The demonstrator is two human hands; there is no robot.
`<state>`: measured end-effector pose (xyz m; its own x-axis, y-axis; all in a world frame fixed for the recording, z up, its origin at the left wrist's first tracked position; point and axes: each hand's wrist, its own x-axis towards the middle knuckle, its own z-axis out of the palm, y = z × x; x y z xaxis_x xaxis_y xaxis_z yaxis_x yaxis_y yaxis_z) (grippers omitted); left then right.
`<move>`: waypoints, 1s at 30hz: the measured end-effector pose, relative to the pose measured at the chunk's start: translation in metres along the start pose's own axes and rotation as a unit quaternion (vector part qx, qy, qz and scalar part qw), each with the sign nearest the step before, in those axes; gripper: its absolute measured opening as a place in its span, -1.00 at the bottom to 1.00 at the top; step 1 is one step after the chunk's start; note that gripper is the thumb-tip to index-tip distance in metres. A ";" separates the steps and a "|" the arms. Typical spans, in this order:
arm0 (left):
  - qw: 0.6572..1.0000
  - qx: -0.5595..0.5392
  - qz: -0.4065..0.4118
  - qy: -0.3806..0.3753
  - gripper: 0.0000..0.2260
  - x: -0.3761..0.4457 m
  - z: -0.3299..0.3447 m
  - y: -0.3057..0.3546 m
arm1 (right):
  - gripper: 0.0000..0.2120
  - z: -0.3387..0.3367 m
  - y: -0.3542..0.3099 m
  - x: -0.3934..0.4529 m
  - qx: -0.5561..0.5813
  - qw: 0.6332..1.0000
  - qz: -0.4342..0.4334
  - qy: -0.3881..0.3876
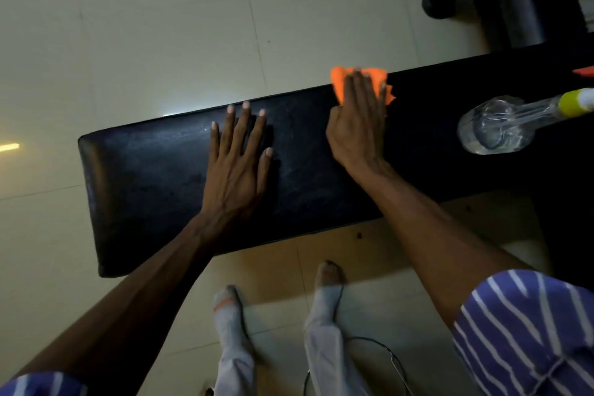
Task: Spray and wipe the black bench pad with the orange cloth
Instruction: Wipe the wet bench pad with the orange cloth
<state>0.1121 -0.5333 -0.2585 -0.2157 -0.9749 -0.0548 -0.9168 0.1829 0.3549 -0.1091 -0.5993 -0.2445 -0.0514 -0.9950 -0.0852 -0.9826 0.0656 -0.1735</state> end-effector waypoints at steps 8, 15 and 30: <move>0.999 -0.006 0.034 -0.005 -0.47 0.045 0.016 0.053 | -0.35 -0.014 0.073 0.012 -0.050 0.992 -0.108 -0.044; 0.999 -0.009 0.033 -0.015 -0.47 0.063 0.028 0.073 | -0.37 -0.003 0.053 -0.007 0.051 0.989 -0.131 -0.035; 0.998 0.030 0.021 -0.044 -0.43 0.054 0.030 0.068 | -0.11 -0.001 0.098 -0.025 -0.020 0.989 -0.149 -0.015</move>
<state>0.0283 -0.5701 -0.2650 -0.2805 -0.9517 -0.1245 -0.9244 0.2329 0.3022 -0.2042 -0.5686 -0.2589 0.2454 -0.9672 -0.0652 -0.9597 -0.2328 -0.1573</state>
